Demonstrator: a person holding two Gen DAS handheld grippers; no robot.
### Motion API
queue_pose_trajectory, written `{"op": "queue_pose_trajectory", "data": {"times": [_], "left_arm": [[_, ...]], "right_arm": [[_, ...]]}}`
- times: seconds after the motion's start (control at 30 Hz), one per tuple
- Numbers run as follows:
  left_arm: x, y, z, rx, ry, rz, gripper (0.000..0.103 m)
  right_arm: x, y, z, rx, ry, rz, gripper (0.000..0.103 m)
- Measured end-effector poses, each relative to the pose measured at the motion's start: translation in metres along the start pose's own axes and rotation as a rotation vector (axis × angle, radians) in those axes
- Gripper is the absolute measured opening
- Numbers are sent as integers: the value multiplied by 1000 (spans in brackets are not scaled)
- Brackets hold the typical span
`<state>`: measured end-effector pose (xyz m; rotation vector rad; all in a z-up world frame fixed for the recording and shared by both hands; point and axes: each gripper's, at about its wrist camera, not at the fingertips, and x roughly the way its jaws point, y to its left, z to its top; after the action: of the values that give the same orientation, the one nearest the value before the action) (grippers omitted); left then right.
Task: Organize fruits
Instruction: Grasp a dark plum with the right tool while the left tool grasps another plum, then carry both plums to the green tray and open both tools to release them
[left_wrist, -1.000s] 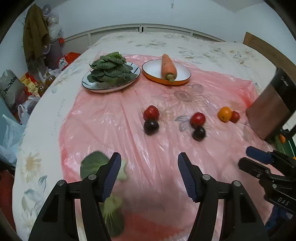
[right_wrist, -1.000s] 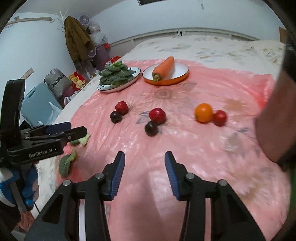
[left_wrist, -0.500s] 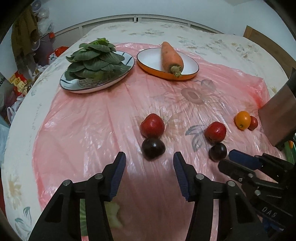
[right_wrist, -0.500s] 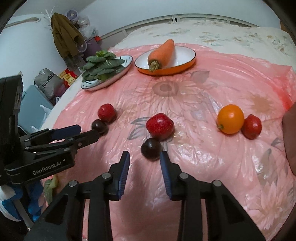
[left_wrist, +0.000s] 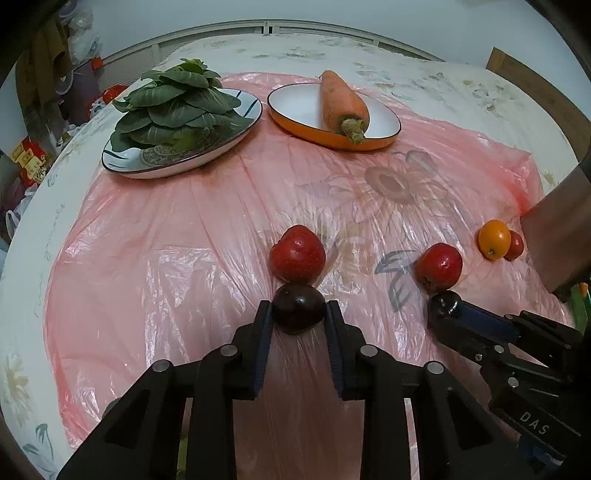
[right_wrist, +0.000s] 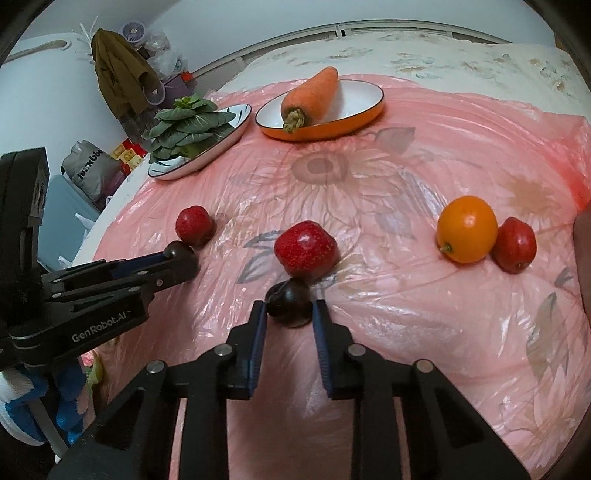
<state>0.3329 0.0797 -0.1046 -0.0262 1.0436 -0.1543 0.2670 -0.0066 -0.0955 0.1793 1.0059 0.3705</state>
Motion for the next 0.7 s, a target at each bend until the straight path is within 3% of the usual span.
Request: {"op": "queue_pose_trajectory", "data": {"times": [0.4, 0.7], "left_arm": [[-24, 0, -10, -23, -27, -20, 24], [-66, -5, -38, -42, -48, -27, 24]], "right_arm": [[-37, -2, -8, 2, -57, 51, 0], [-104, -15, -53, -14, -87, 43, 0]]}}
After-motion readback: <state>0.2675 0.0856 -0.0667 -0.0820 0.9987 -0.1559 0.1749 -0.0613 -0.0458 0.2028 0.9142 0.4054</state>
